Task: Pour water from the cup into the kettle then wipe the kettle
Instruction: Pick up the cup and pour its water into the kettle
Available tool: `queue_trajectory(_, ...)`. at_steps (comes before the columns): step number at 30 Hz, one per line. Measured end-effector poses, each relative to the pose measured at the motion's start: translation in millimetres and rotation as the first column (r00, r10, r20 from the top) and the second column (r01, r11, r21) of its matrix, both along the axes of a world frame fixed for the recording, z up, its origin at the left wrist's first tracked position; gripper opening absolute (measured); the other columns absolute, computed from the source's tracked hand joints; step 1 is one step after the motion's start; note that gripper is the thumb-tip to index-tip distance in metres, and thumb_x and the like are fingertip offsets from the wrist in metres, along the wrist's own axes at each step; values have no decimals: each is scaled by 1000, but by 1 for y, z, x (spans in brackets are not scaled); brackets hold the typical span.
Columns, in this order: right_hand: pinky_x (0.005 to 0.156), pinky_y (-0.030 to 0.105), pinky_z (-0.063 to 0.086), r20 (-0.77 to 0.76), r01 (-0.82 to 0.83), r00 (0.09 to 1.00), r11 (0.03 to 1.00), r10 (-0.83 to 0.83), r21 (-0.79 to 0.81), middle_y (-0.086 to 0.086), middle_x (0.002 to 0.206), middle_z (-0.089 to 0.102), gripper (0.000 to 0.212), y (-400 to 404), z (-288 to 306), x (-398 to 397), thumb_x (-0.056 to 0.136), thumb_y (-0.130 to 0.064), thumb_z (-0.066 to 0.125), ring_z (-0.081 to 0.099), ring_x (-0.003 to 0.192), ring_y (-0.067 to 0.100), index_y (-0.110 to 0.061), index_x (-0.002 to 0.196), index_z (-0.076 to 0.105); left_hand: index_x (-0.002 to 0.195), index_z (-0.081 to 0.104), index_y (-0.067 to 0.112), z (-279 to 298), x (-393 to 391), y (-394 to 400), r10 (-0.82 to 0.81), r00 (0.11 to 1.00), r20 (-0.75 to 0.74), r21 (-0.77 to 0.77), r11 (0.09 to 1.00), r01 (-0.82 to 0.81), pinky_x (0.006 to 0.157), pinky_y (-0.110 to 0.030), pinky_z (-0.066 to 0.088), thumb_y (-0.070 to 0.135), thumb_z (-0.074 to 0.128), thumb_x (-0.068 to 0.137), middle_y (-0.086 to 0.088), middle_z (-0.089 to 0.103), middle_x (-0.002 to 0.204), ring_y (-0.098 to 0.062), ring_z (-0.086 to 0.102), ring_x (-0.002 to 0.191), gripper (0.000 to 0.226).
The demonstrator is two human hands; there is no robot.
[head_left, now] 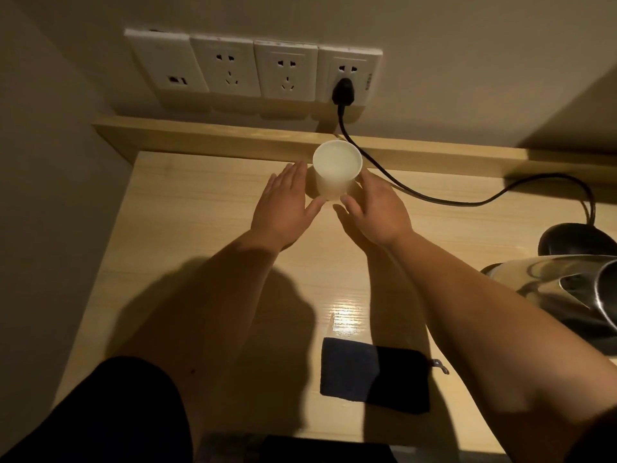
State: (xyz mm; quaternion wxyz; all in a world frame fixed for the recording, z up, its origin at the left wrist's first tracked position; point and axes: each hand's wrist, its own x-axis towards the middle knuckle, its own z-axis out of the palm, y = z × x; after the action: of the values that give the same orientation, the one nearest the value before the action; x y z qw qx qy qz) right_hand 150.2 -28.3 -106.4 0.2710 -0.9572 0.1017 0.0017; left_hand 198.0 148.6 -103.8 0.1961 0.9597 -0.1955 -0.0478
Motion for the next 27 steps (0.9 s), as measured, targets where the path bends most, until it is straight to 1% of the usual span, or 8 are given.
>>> queue_trajectory(6, 99, 43, 49, 33, -44, 999, 999, 43, 29, 5, 138, 59, 60, -4, -7, 6, 96, -41, 59, 55, 125, 26, -21, 148, 38, 147, 29, 19, -9, 8, -8, -41, 999, -6, -133, 990, 39, 111, -40, 35, 48, 56, 92, 0, 43, 148, -19, 40, 135, 68)
queue_trajectory(11, 97, 40, 48, 70, -64, 996, 996, 59, 69, 7, 135, 61, 55, -6, -7, 6, 98, -25, 57, 56, 121, 26, -19, 149, 38, 149, 17, 31, -7, 11, -15, -21, 993, -118, -290, 957, -14, 96, -37, 49, 50, 63, 86, 4, 47, 141, -16, 51, 121, 80)
queue_trajectory(16, 99, 40, 48, 72, -65, 996, 994, 59, 88, 9, 136, 60, 58, -8, -5, -1, 98, -11, 54, 57, 121, 28, -19, 151, 34, 147, 21, 34, -1, 10, -27, 0, 982, -187, -432, 898, -82, 90, -23, 39, 41, 72, 83, 8, 46, 142, -13, 48, 124, 82)
queue_trajectory(20, 95, 43, 52, 76, -53, 996, 994, 45, 96, 8, 129, 64, 60, -9, -1, -5, 96, -12, 56, 60, 114, 28, -20, 151, 34, 147, 22, 30, -1, 3, -34, 10, 976, -216, -450, 887, -108, 93, -23, 38, 38, 73, 83, 5, 44, 144, -15, 45, 127, 83)
queue_trajectory(23, 92, 40, 51, 93, -43, 995, 994, 34, 101, 10, 126, 64, 62, -9, 6, -10, 94, -11, 55, 60, 112, 27, -19, 152, 33, 147, 24, 29, 7, -1, -36, 25, 976, -216, -458, 880, -124, 93, -24, 42, 41, 74, 81, 5, 45, 143, -15, 47, 126, 83)
queue_trajectory(25, 91, 40, 50, 109, -53, 993, 994, 42, 98, 11, 128, 64, 61, -7, 13, -15, 95, -12, 54, 59, 112, 28, -19, 152, 33, 146, 25, 28, 15, -4, -36, 28, 970, -240, -471, 871, -141, 81, -7, 41, 41, 75, 81, 5, 45, 142, -13, 48, 122, 83)
queue_trajectory(26, 92, 40, 49, 112, -60, 993, 993, 48, 99, 11, 130, 63, 60, -6, 18, -17, 96, -13, 54, 59, 115, 28, -19, 152, 34, 146, 26, 27, 19, -6, -36, 30, 966, -255, -477, 865, -153, 69, 2, 38, 40, 75, 80, 5, 45, 141, -11, 48, 119, 83)
queue_trajectory(27, 94, 40, 48, 107, -63, 993, 993, 52, 100, 10, 134, 61, 60, -5, 21, -20, 96, -14, 54, 58, 118, 28, -20, 152, 33, 146, 26, 27, 24, -9, -35, 34, 963, -267, -481, 861, -164, 59, 5, 35, 40, 76, 80, 5, 45, 141, -10, 47, 117, 84)
